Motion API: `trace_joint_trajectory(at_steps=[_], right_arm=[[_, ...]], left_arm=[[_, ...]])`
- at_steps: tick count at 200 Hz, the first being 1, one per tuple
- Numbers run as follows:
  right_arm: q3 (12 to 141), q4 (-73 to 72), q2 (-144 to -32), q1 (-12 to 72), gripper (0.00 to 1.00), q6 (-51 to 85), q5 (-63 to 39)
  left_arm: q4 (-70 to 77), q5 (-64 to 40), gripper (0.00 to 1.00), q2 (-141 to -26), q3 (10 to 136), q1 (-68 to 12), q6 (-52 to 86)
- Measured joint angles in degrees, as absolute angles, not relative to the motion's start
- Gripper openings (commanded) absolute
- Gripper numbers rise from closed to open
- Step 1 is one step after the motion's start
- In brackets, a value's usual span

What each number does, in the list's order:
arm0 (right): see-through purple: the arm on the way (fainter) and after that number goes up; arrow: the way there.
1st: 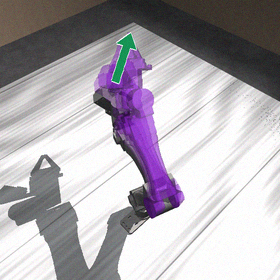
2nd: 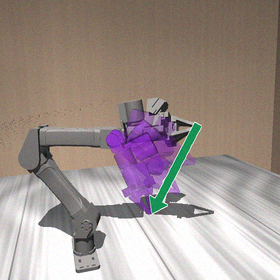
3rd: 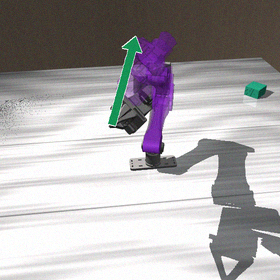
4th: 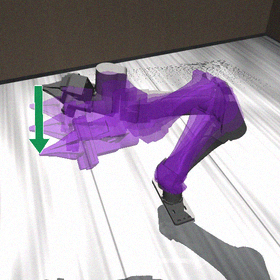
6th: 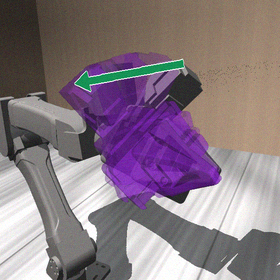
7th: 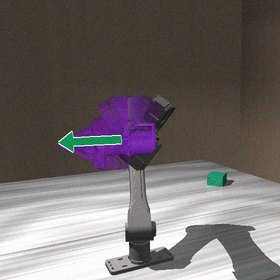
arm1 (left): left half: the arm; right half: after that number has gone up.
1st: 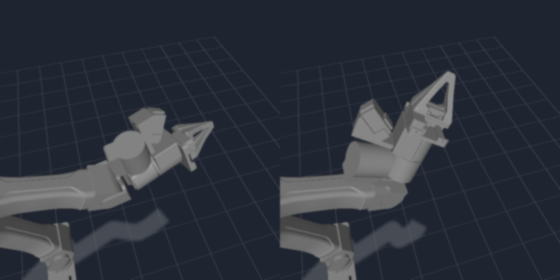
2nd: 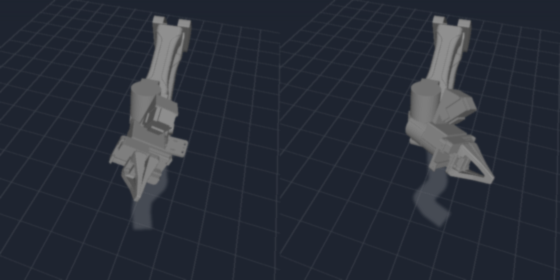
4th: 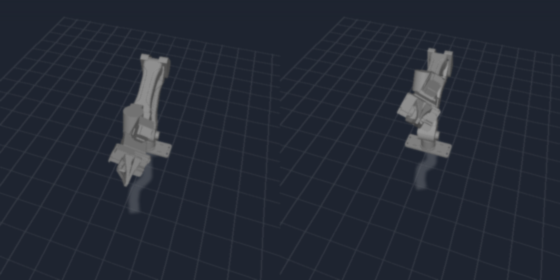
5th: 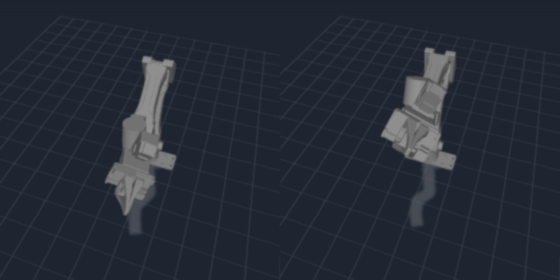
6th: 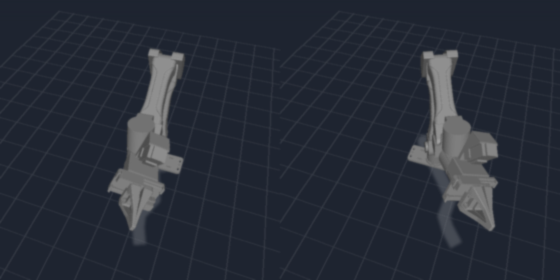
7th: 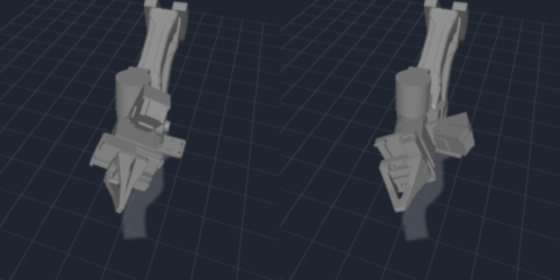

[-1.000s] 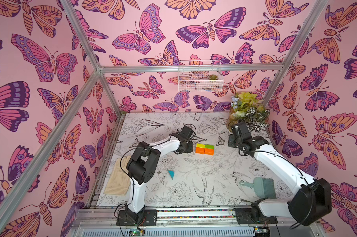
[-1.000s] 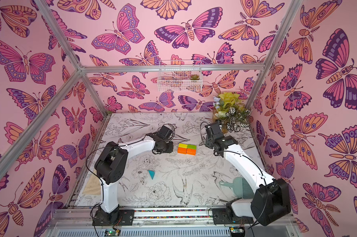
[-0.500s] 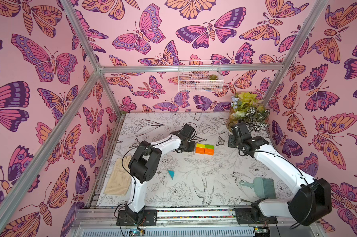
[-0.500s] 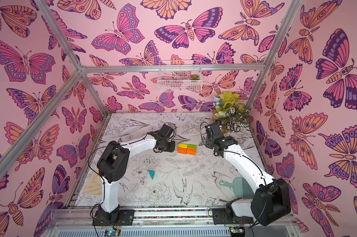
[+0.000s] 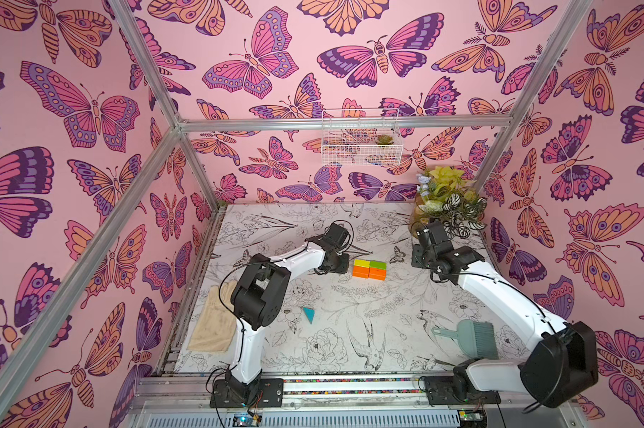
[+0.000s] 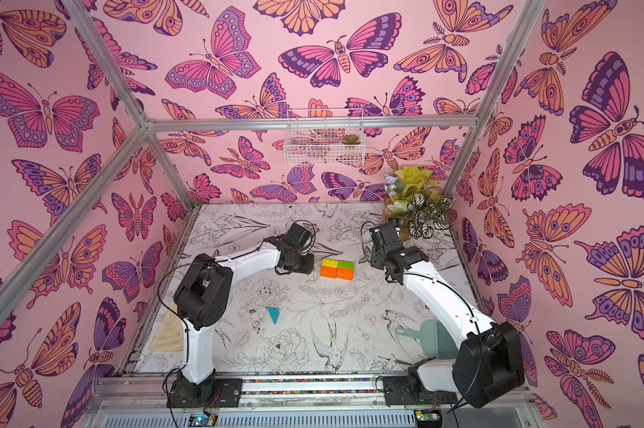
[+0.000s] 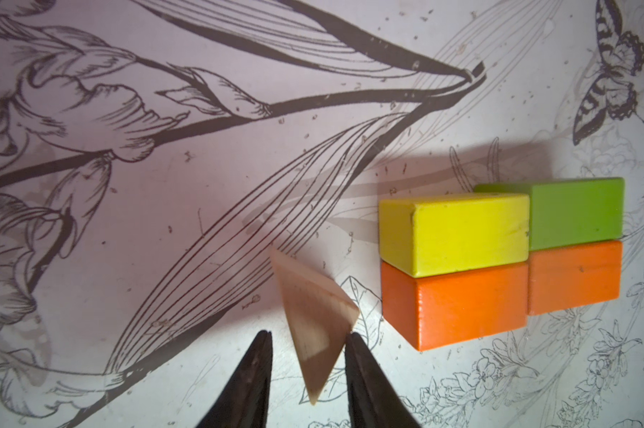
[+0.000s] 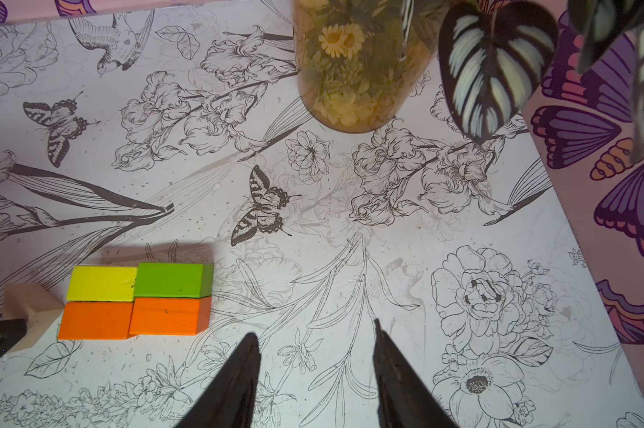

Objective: Assemble a piece of candy with building blocks
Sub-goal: Assemble the building block at the center of the board.

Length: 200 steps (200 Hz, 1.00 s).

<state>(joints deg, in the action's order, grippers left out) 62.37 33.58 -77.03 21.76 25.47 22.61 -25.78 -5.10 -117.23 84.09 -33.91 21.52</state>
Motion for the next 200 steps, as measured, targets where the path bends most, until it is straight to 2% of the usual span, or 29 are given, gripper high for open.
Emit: trace_joint_trajectory(at_steps=[34,83,109,173,200], right_arm=[[62.3,33.6,-77.0,21.8,0.52,25.5,22.4],[62.3,33.6,-77.0,21.8,0.52,25.5,22.2],[62.3,33.6,-77.0,21.8,0.52,25.5,22.2],[62.3,33.6,-77.0,21.8,0.52,25.5,22.2],[62.3,33.6,-77.0,21.8,0.52,25.5,21.9]], left_arm=[[-25.5,-6.3,0.39,-116.5,83.0,-32.3,22.1],[-22.9,-10.3,0.35,-112.9,79.7,-29.4,24.6],[-21.6,-11.2,0.31,-112.7,79.4,-28.8,25.2],[-20.9,-11.6,0.11,-113.4,79.3,-28.8,26.3],[-20.8,-11.8,0.10,-114.9,79.6,-28.8,26.2]])
